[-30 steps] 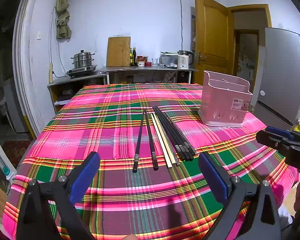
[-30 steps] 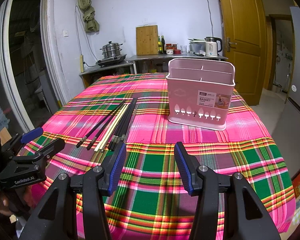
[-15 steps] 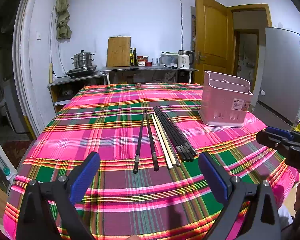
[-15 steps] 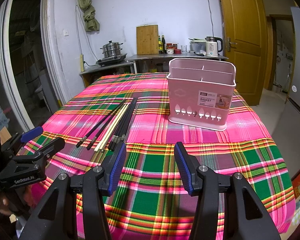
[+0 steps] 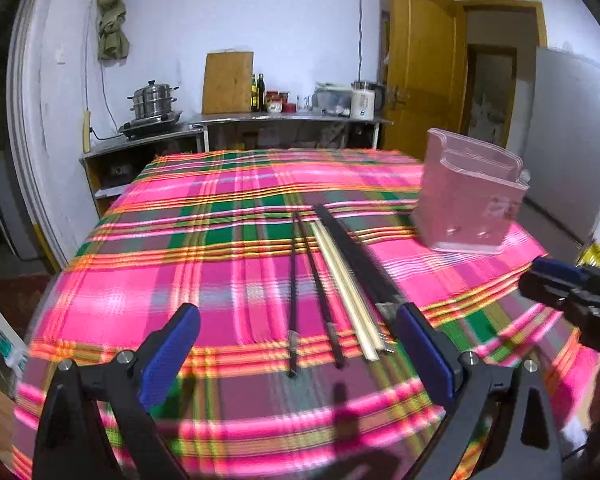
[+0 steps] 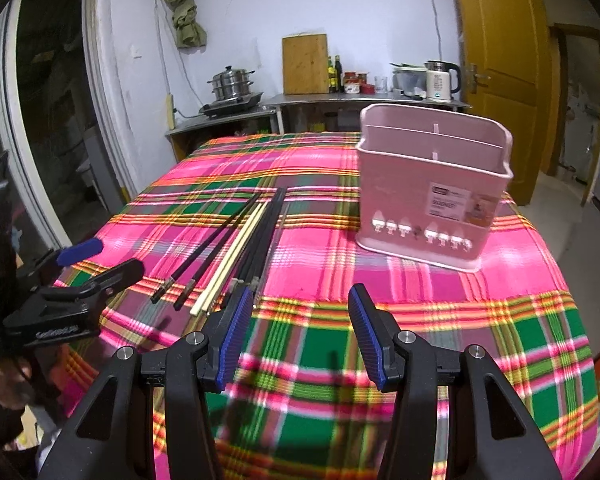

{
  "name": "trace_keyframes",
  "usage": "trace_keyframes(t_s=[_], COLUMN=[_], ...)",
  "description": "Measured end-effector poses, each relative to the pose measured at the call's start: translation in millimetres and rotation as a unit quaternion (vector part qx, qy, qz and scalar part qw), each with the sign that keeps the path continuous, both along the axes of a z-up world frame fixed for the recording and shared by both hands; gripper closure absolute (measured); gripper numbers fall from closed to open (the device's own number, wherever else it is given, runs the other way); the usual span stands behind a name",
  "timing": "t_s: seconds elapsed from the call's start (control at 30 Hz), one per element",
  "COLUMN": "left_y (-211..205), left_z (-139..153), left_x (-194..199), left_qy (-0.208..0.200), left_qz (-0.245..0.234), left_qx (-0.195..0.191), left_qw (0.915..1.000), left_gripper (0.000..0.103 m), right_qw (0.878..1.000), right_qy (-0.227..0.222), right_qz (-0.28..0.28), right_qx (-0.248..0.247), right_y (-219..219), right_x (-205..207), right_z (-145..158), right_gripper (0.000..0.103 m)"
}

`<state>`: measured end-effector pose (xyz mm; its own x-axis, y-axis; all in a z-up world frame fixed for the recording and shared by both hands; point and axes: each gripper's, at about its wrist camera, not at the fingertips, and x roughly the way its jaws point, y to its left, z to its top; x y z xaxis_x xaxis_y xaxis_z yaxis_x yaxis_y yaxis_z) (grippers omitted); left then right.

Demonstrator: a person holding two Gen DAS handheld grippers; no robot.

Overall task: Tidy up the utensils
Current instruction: 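Lower the right gripper onto the black chopsticks and close on one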

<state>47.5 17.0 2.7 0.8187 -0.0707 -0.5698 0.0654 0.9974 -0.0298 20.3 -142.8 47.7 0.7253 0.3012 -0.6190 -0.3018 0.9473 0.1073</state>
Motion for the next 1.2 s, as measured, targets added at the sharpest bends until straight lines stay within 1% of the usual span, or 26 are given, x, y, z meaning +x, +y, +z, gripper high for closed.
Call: trace_keyframes(t_s=[0.1,0.17,0.27,0.3,0.37,0.4,0.43,0.47,0.53,0.63,0.73,0.9,1.03,1.1,1.2], left_y=[5.1,9.0,15.1,16.8,18.3,17.8,17.2,17.0,16.2,15.1,15.4,12.6,7.8,6.0,6.3], left_z=[-4.5,-7.3,-11.1,-12.6,-17.4,-19.7,-22.4,-25.8,-30.5,-36.7,-40.3,-42.8,-42.5,-42.5,-41.8], left_x=[25.4,42.4,66.4,74.0,88.0,92.0,97.8,103.4,110.5,119.0,123.7,129.4,136.0,142.4,148.8], left_qy=[0.027,0.038,0.060,0.069,0.086,0.095,0.104,0.113,0.124,0.142,0.152,0.155,0.159,0.161,0.164], left_qz=[-0.005,-0.007,-0.008,-0.010,-0.014,-0.018,-0.021,-0.024,-0.029,-0.032,-0.032,-0.037,-0.040,-0.038,-0.034], left_qx=[0.008,0.006,-0.002,-0.009,-0.012,-0.014,-0.015,-0.014,-0.011,-0.013,-0.018,-0.014,0.002,0.011,0.011], left_qw=[0.9996,0.9992,0.9981,0.9976,0.9961,0.9952,0.9942,0.9931,0.9918,0.9893,0.9877,0.9872,0.9866,0.9862,0.9858], left_gripper=[0.010,0.017,0.021,0.022,0.026,0.028,0.032,0.036,0.041,0.049,0.055,0.058,0.059,0.061,0.065], right_qw=[1.000,1.000,0.999,0.999,0.998,0.997,0.997,0.996,0.995,0.993,0.992,0.990,0.990,0.990,0.989], right_qy=[0.010,0.021,0.038,0.046,0.059,0.069,0.078,0.085,0.096,0.117,0.127,0.138,0.140,0.140,0.146], right_qz=[0.007,0.009,0.010,0.010,0.011,0.012,0.013,0.014,0.015,0.014,0.017,0.018,0.016,0.016,0.015], right_qx=[-0.005,-0.009,-0.013,-0.016,-0.018,-0.019,-0.017,-0.016,-0.016,-0.008,-0.004,-0.006,-0.009,-0.012,-0.018], right_y=[9.5,16.8,26.8,30.4,35.8,38.1,41.2,43.2,46.6,49.7,54.1,59.0,60.6,62.8,66.5], right_x=[17.2,30.3,51.5,60.1,73.9,82.0,89.5,95.8,105.8,121.1,130.9,144.1,153.0,158.0,166.2], right_z=[-2.7,-5.2,-10.6,-13.0,-18.4,-21.9,-24.6,-28.2,-34.5,-43.4,-49.0,-55.2,-55.3,-56.0,-56.8], right_gripper=[0.052,0.052,0.052,0.054,0.060,0.065,0.069,0.070,0.076,0.081,0.083,0.084,0.085,0.086,0.087])
